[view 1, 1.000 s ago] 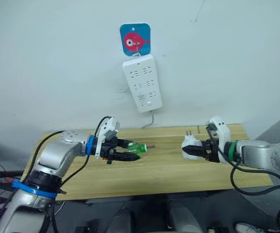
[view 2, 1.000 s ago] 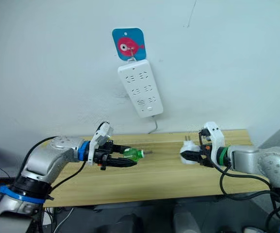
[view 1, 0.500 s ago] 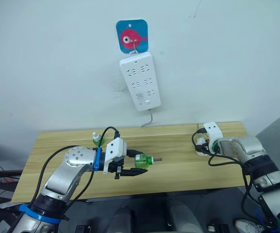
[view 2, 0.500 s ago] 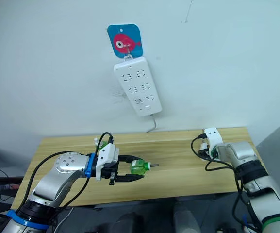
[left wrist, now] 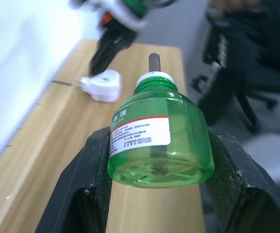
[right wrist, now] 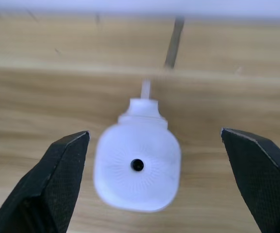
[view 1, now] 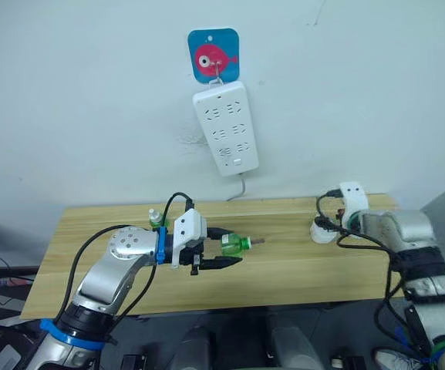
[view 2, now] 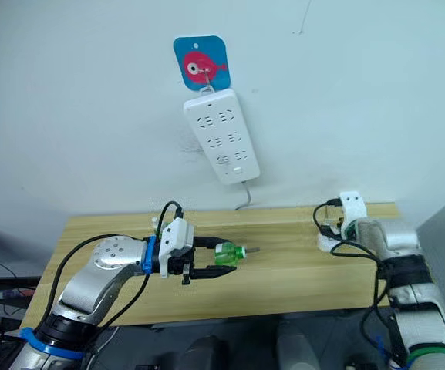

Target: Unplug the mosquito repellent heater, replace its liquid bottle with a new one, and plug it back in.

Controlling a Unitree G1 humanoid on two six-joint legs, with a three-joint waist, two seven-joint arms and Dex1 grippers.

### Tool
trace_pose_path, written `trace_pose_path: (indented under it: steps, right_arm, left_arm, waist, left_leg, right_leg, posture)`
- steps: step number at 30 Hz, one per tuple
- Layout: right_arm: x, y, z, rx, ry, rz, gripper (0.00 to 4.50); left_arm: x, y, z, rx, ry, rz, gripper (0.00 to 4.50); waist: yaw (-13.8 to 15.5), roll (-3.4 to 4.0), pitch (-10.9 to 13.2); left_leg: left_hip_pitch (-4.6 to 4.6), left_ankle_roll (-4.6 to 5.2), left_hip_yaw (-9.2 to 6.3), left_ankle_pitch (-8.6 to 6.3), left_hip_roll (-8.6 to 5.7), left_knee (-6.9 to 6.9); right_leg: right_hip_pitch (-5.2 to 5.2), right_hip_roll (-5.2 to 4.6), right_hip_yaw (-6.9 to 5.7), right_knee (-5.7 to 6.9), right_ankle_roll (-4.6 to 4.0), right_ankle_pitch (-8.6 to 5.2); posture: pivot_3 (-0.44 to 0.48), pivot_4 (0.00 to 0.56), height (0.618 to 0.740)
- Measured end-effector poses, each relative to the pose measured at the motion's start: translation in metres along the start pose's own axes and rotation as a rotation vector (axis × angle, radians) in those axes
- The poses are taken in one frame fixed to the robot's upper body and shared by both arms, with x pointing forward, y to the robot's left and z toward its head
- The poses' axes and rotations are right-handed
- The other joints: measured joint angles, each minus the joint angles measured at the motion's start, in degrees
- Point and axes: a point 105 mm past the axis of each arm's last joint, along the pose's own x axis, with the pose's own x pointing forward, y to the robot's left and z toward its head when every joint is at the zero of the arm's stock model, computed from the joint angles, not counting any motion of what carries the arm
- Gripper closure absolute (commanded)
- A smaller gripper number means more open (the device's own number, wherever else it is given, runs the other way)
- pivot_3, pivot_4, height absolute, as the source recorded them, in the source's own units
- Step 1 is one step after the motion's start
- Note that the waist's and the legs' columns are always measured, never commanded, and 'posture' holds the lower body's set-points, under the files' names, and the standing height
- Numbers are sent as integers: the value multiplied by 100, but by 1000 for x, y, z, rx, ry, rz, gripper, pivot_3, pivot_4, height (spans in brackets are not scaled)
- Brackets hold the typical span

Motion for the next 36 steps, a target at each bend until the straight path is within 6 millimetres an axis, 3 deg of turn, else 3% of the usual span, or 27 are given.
trace_pose_path:
  steps: [3,5,9,15,22,32,33,36]
  right_arm:
    - [-43,41,13,-38,-161,190,0]
    - [-60,67,9,-16,-226,309,0]
    - [-82,126,-1,205,-317,621,0]
    - [-81,166,7,371,-315,761,0]
    - [-70,184,18,419,-290,793,0]
    - [-60,181,22,499,-285,781,3417]
    - [-61,182,22,501,-286,790,3659]
    - [-62,183,22,496,-277,798,3656]
  left_arm:
    - [1,9,6,-31,-73,96,2264]
    - [3,11,7,-45,-105,138,2264]
    - [9,13,11,-63,-183,212,2264]
    - [14,8,13,-42,-202,202,2264]
    - [18,7,17,-10,-214,195,2264]
    - [18,9,24,28,-234,200,2264]
    - [18,8,24,31,-236,200,2264]
    - [17,5,24,32,-235,202,2264]
  waist:
    - [-22,0,1]
    - [-44,-5,3]
    - [-74,-5,8]
    - [-195,-5,8]
    - [-210,-5,8]
    - [-207,-5,9]
    - [-207,-4,9]
    - [-204,-5,9]
  left_leg:
    - [10,0,-7,0,5,-3]
    - [16,0,-3,0,7,-1]
    - [28,-2,17,2,7,3]
    - [53,-2,56,5,-1,9]
    - [27,-1,30,3,2,3]
    - [21,-1,27,3,3,2]
    - [21,-1,27,3,3,2]
    - [20,-1,27,3,3,2]
  right_leg:
    - [8,4,-7,0,1,-1]
    - [12,7,-3,2,1,-1]
    - [19,16,15,2,27,-18]
    - [32,38,35,4,30,-17]
    - [17,39,33,-5,29,-17]
    - [11,38,30,-5,30,-17]
    - [11,38,30,-6,30,-17]
    - [11,38,31,-8,30,-17]
  posture:
    - [-141,193,740]
    - [-163,191,740]
    - [-187,187,740]
    - [-193,184,740]
    - [-173,184,740]
    - [-153,184,740]
    - [-153,184,740]
    - [-150,185,740]
